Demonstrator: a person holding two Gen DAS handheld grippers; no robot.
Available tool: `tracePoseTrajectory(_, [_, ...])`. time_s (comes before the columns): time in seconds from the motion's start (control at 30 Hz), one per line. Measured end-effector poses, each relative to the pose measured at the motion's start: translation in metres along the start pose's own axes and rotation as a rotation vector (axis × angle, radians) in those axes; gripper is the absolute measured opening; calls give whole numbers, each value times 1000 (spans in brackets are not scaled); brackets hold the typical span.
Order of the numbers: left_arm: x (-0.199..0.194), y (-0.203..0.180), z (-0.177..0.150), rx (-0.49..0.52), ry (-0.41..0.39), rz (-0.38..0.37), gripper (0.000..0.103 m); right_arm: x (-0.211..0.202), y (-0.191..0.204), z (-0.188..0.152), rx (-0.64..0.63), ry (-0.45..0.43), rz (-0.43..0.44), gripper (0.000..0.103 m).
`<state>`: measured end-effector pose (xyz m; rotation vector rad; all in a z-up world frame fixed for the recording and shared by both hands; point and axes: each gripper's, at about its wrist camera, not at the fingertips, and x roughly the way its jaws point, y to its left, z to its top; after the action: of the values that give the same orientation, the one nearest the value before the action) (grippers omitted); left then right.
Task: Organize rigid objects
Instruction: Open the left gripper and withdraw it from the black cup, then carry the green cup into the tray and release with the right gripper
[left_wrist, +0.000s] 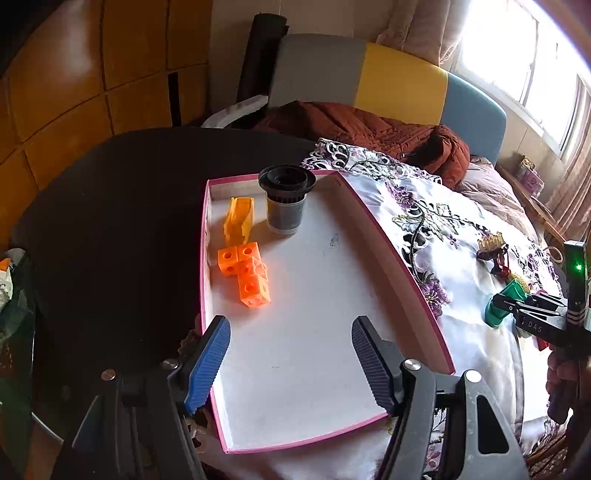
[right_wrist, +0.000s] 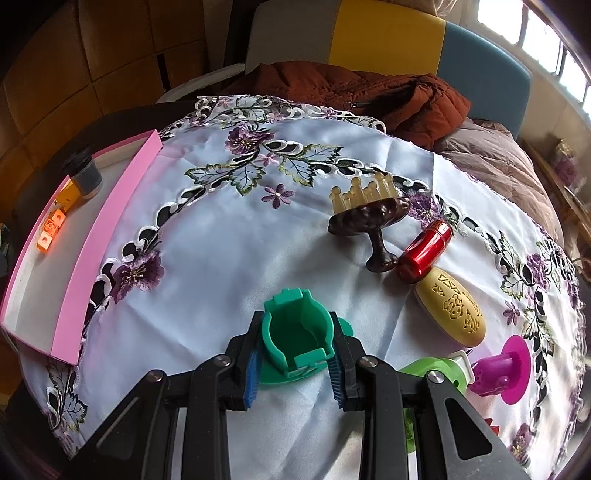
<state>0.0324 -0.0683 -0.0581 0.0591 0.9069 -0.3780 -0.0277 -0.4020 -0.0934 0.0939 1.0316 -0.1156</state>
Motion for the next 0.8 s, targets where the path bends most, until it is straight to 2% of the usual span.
tracePoseTrajectory(0.5, [-2, 11, -2, -22, 19, 1, 69, 0, 1, 0, -3, 3, -9, 31])
tracePoseTrajectory(0.63, [-3, 20, -3, -41, 22, -13, 69, -1, 3, 0, 3, 12, -24, 31])
tracePoseTrajectory(0.8, [-6, 42, -5, -88, 9, -7, 69, -16, 12, 3, 37, -29, -6, 31])
